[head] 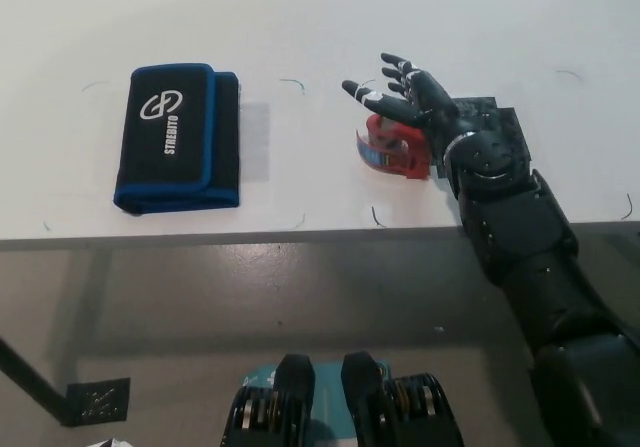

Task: Use the right hand to move the tape on the right hand side to the notebook on the left hand side

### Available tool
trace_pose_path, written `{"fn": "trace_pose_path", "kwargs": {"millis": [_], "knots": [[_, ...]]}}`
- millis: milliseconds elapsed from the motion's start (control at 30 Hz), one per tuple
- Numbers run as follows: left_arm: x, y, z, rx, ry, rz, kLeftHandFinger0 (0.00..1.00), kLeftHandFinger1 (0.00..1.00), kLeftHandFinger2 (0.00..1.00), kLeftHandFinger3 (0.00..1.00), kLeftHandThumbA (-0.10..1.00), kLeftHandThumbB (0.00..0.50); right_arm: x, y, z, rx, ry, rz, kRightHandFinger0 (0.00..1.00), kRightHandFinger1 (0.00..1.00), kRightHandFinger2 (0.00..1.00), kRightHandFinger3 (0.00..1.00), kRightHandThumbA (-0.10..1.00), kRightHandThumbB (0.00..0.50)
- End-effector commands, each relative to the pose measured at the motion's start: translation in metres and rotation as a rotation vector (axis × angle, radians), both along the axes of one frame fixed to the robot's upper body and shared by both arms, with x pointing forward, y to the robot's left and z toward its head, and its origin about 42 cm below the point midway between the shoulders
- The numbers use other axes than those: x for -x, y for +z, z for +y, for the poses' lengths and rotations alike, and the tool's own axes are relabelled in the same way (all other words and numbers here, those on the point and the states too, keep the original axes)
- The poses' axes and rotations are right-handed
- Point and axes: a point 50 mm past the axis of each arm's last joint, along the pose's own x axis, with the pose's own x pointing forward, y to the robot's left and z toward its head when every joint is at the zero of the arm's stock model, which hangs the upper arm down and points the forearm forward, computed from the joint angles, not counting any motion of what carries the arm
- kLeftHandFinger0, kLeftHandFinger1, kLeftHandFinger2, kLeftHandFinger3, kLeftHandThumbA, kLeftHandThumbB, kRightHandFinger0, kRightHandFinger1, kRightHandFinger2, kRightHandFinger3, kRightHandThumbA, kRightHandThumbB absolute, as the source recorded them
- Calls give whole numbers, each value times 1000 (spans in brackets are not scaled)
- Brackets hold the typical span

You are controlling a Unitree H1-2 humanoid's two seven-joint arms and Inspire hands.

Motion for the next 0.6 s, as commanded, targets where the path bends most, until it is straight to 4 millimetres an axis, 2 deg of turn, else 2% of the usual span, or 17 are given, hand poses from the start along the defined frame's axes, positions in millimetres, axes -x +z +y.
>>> {"fn": "trace_pose_path", "kwargs": {"millis": [0,100,133,200,233,300,567], "knots": [[1,11,2,-24,-21,-20,232,160,211,372,-9,117,-7,28,3,-64,30,-93,1000,1000,1000,1000,856,442],[2,10,1,-22,-20,-19,242,162,214,377,0,119,-7,27,3,-53,28,-94,1000,1000,1000,1000,857,454],[2,10,1,-21,-21,-20,239,161,210,377,-8,115,-7,26,3,-59,25,-93,1000,1000,1000,1000,838,434],[2,12,1,-22,-21,-18,235,159,206,377,-13,117,-6,25,4,-112,22,-72,1000,1000,1000,1000,768,428],[2,11,1,-17,-19,-21,234,158,207,375,-11,122,-6,24,4,-83,26,-73,1000,1000,1000,1000,799,432],[2,11,1,-18,-19,-20,236,160,205,371,1,123,-7,23,4,-96,26,-76,1000,1000,1000,1000,767,437],[-1,13,2,-20,-16,-28,225,155,204,360,5,124,-9,27,-1,-30,36,-98,1000,1000,1000,1000,803,389]]}}
